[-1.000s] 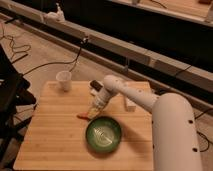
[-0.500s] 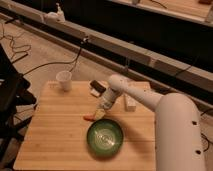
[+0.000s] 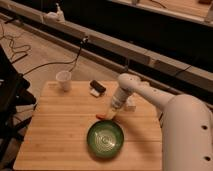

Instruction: Drag the pepper across the table

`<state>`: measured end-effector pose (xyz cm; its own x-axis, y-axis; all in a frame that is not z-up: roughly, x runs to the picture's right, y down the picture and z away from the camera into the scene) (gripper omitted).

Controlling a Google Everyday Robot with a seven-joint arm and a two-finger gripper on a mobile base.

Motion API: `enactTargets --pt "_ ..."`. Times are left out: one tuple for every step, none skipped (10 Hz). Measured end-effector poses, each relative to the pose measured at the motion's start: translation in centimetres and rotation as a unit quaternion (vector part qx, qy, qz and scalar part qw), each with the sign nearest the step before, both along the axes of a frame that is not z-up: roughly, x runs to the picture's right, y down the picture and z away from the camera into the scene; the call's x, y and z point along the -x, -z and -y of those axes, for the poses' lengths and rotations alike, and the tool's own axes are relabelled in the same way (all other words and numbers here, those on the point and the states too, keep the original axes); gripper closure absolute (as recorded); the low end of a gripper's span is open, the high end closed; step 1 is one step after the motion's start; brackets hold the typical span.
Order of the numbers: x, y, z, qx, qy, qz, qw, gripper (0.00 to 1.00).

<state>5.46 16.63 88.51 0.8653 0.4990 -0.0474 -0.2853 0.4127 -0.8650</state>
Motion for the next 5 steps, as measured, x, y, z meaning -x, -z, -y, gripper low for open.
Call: enactTargets --pt "-1.4 0.4 0.1 0.005 -0.002 -0.015 0.9999 1.00" --pt "-2.4 0.8 0.2 0.009 -0.005 -0.027 0.9996 1.00" --pt "-3.5 1.3 0.3 0.012 -0.009 -0.040 0.9991 0.99" --pt "-4.3 1.9 0.6 0.013 -0.019 -0.049 0.9985 0.95" --pt "-4.8 2.2 0.8 0.011 -0.029 -0.053 0.9981 0.94"
